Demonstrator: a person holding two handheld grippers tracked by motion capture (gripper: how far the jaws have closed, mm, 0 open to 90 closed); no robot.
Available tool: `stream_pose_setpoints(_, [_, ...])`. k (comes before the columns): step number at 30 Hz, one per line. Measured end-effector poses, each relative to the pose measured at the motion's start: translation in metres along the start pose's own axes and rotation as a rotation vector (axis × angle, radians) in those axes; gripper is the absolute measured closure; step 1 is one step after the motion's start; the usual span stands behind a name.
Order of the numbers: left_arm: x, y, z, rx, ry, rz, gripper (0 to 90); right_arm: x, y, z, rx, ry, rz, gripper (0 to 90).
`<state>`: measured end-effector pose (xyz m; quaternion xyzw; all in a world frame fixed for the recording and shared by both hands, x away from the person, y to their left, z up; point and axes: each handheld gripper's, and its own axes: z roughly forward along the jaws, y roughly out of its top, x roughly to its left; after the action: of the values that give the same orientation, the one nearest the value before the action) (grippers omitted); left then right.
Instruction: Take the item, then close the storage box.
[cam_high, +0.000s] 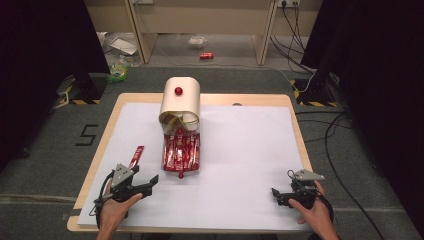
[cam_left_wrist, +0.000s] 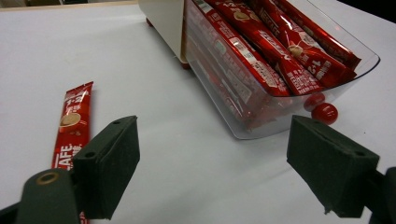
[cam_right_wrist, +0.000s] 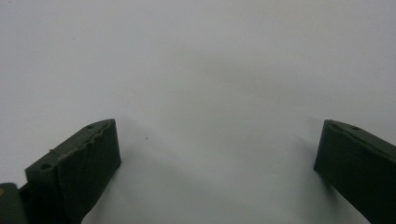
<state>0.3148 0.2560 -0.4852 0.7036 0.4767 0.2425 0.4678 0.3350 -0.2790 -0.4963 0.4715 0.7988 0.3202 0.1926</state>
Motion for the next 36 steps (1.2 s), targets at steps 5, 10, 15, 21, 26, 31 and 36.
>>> stream_pose_setpoints(5, [-0.004,-0.001,0.002,0.009,-0.004,0.012,16.9,0.000,0.000,0.000,0.001,-0.001,0.006,0.6])
stream_pose_setpoints(10, [-0.011,-0.001,0.006,0.015,-0.016,0.028,17.3,0.000,0.000,0.000,0.001,0.001,0.001,0.6])
stream_pose_setpoints(15, [-0.019,0.000,0.010,0.016,-0.026,0.033,17.4,0.000,0.000,0.000,0.001,0.000,0.001,0.6])
stream_pose_setpoints(21, [-0.026,0.002,0.018,0.030,-0.025,0.046,17.8,0.000,0.000,0.000,0.001,0.001,0.001,0.6])
stream_pose_setpoints(26, [-0.028,0.004,0.024,0.039,-0.019,0.052,18.0,0.000,0.000,0.000,0.001,0.000,0.000,0.6])
stream_pose_setpoints(31, [-0.030,0.006,0.028,0.039,-0.018,0.051,18.7,0.000,0.000,0.000,0.002,0.001,0.000,0.6])
stream_pose_setpoints(36, [-0.030,0.007,0.030,0.042,-0.015,0.058,18.8,0.001,0.000,0.000,0.001,-0.002,0.006,0.6])
